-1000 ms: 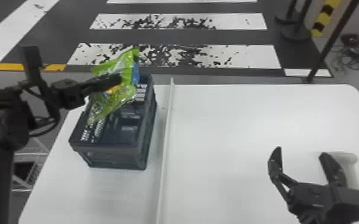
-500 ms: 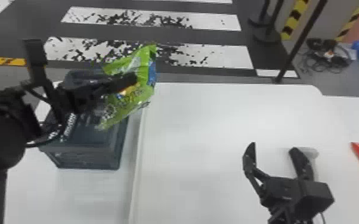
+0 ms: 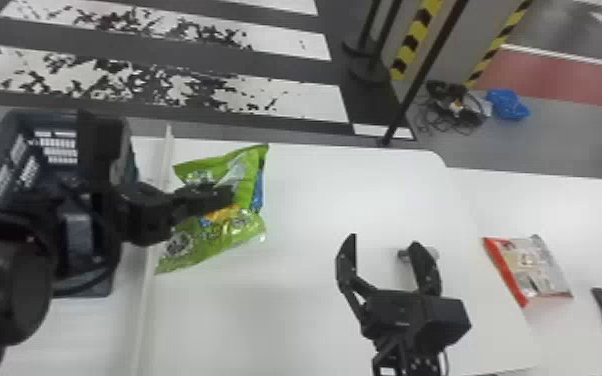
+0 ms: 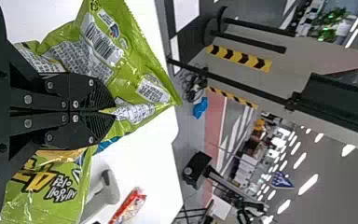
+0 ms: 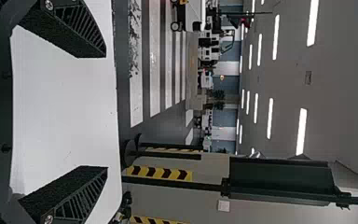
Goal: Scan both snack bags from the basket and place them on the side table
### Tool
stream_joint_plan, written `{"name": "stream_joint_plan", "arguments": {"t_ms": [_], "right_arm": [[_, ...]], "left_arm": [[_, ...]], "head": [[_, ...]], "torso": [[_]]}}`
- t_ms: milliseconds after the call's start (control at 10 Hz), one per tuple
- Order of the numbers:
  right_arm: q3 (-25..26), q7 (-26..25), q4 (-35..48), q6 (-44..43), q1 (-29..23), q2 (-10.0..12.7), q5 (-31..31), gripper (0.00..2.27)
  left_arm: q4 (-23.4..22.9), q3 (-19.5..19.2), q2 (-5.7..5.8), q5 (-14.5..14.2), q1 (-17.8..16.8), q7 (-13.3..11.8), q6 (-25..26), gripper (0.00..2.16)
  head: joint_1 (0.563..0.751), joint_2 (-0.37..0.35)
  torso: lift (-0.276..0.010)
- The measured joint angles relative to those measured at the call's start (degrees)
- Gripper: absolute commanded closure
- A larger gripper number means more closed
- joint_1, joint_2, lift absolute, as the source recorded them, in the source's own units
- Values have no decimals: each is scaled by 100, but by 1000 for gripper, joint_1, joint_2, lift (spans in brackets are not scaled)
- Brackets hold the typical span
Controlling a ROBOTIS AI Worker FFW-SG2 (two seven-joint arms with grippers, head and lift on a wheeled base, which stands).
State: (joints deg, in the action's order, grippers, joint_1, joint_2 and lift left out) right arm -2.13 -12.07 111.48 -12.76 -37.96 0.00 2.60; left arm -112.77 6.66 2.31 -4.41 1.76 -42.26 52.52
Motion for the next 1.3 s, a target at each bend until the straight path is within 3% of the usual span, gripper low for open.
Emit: {"name": "stream_joint_plan", "arguments": {"t_ms": [300, 400, 500, 700, 1000, 1300], "right_arm": [[16, -6, 59, -69, -48, 0, -5, 70], [32, -6, 78, -80, -67, 0, -10, 70], [51, -6, 91, -102, -89, 0, -18, 70], [70, -6, 93, -147, -105, 0, -68, 70], [56, -6, 94, -169, -107, 0, -83, 46], [40, 0, 94, -218, -131, 0, -84, 63]], "left_arm": [[740, 1080, -9, 114, 84, 813, -436, 2142], [934, 1369, -21, 115, 102, 936, -627, 2135], [1099, 1599, -55, 116, 139, 1068, -806, 1905], [1173, 1756, -66, 142, 266, 1345, -1073, -2], [1026, 1600, -14, 158, 389, 1585, -1425, 70], [310, 1067, 102, 146, 629, 1870, -2282, 70]], "head": [[695, -350], [695, -350], [695, -350], [695, -350], [695, -350], [695, -350]], "torso": [[-75], [-75], [-75], [-75], [-75], [-75]]}}
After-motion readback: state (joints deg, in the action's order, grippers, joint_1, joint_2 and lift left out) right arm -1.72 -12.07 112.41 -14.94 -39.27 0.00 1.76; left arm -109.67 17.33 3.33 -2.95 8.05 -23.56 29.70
